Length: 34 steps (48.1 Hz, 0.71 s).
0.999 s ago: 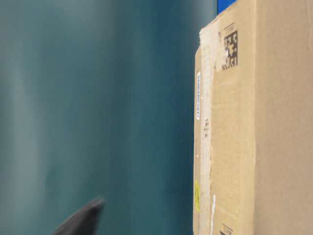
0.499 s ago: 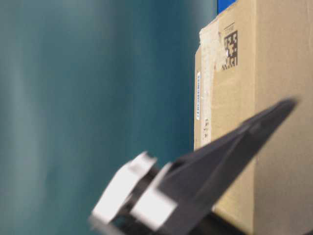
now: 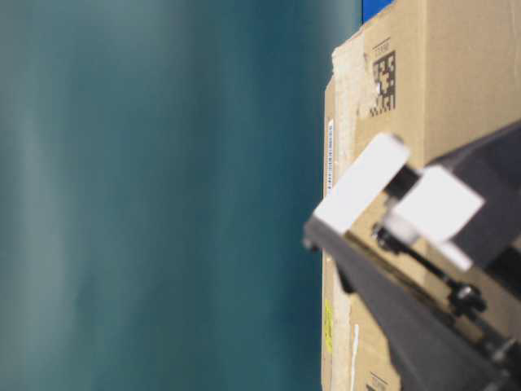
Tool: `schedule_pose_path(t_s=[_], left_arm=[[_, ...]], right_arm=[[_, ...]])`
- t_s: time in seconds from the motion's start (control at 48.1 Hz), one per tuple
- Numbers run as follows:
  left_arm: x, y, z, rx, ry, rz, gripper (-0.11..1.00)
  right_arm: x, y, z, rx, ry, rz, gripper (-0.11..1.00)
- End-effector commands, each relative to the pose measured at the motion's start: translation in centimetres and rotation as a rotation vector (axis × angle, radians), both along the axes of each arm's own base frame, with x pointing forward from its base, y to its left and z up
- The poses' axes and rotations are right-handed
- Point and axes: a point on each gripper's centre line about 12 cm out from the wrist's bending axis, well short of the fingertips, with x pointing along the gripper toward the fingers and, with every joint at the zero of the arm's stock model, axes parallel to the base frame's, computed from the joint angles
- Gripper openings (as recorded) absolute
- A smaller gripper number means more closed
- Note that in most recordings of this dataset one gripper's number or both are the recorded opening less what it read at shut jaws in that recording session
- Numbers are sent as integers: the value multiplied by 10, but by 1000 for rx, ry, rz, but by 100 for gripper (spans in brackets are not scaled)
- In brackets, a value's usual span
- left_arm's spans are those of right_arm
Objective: Apply tape along the seams of the closed cardboard box to seal it securely.
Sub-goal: 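Grasp the loose tape end with the left gripper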
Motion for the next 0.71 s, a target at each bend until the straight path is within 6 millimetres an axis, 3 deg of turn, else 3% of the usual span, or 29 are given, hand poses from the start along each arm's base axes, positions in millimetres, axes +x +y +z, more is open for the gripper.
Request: schedule_pose_path(t_s=[0.0, 0.166, 0.291, 0.686], left_arm=[[7, -5, 15, -12, -45, -8, 68], [9, -8, 15, -13, -49, -12, 66], [10, -9, 15, -16, -51, -12, 57], [14, -5, 15, -31, -46, 8, 2]], right_arm=[[2, 0, 10, -5, -31, 2, 0], [4, 0, 8, -6, -21, 2, 0], [4, 0, 7, -3, -21, 2, 0], [7, 0, 2, -2, -3, 2, 0]])
